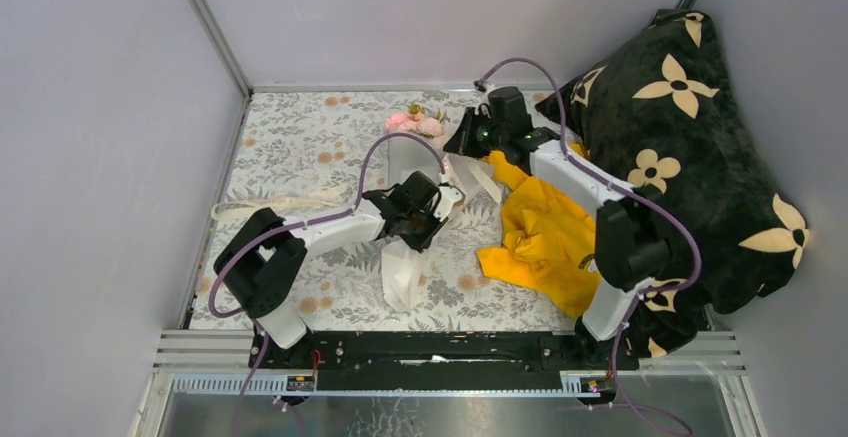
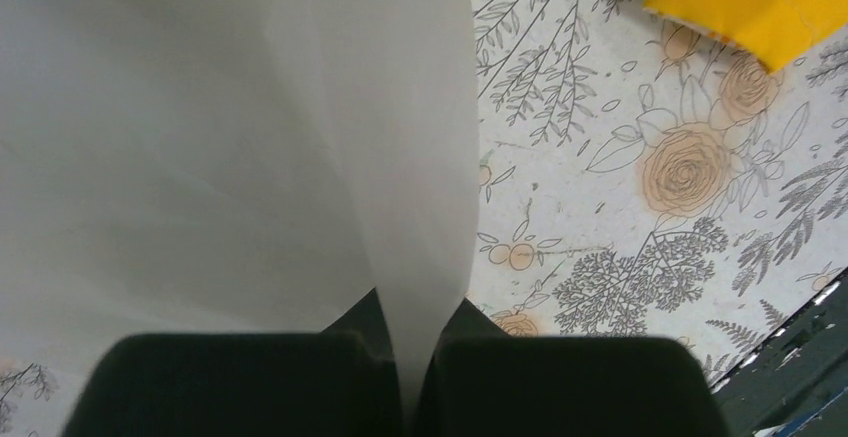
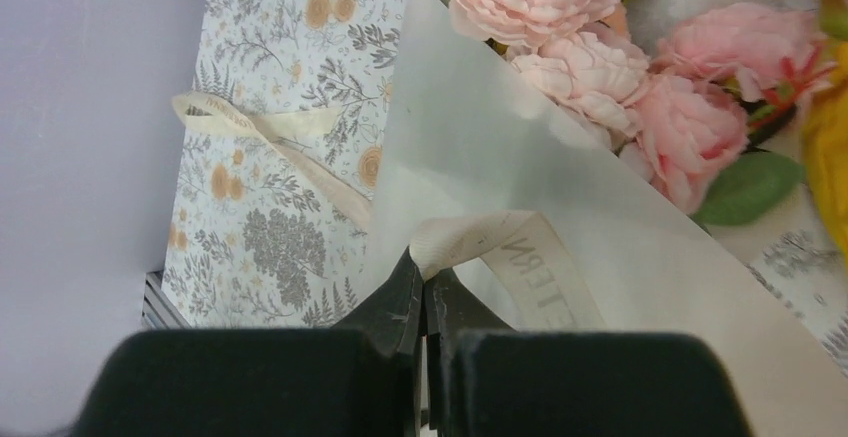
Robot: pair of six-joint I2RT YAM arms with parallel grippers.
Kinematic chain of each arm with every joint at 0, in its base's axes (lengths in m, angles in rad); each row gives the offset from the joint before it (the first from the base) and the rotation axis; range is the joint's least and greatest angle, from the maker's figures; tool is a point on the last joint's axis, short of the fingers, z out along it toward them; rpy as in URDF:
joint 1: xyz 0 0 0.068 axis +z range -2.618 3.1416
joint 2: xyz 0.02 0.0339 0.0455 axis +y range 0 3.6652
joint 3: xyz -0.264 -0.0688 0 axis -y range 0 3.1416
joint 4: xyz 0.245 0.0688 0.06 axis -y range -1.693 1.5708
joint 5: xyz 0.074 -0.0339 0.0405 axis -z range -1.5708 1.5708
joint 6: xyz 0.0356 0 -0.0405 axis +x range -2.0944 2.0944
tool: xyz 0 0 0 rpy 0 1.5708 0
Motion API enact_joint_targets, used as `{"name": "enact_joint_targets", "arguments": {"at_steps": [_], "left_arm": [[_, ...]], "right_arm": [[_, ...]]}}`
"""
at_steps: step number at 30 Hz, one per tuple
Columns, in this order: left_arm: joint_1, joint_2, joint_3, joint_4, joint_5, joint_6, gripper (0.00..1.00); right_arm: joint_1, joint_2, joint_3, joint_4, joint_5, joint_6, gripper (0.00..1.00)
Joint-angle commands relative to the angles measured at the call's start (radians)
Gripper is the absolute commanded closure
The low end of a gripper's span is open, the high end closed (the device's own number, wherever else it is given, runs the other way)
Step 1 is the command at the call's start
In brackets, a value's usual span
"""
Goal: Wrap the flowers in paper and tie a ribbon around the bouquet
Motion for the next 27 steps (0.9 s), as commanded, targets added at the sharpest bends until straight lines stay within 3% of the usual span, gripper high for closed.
{"name": "enact_joint_targets", "arguments": {"at_steps": [1, 5, 8, 13, 18, 20, 24, 27], "left_arm": [[-0.004, 0.022, 0.0, 0.094, 0.058, -0.053, 0.98], [-0.007, 0.013, -0.012, 0.118, 0.095, -0.053, 0.93], [-0.01, -0.005, -0.02, 0.119, 0.11, -0.037, 0.8], [-0.009, -0.022, 0.002, 0.083, 0.151, 0.012, 0.53], [-0.015, -0.054, 0.141, -0.078, 0.207, 0.145, 0.25], [-0.013, -0.09, 0.208, -0.193, 0.205, 0.224, 0.05], [0.079, -0.153, 0.311, -0.39, 0.276, 0.335, 0.01], [0.27, -0.185, 0.324, -0.449, 0.28, 0.347, 0.01]], "right_arm": [[0.036, 0.104, 0.045, 0.134, -0.131, 0.027, 1.0], [0.051, 0.198, -0.009, 0.203, -0.167, 0.048, 1.0], [0.053, 0.262, -0.025, 0.218, -0.163, 0.039, 1.0], [0.052, 0.341, -0.043, 0.226, -0.146, 0.036, 1.0], [0.052, 0.336, -0.085, 0.206, -0.077, 0.024, 1.0], [0.052, 0.334, -0.096, 0.202, -0.067, 0.018, 1.0], [0.052, 0.336, -0.115, 0.198, -0.051, 0.011, 1.0], [0.054, 0.329, -0.118, 0.179, -0.039, -0.003, 1.0]]}}
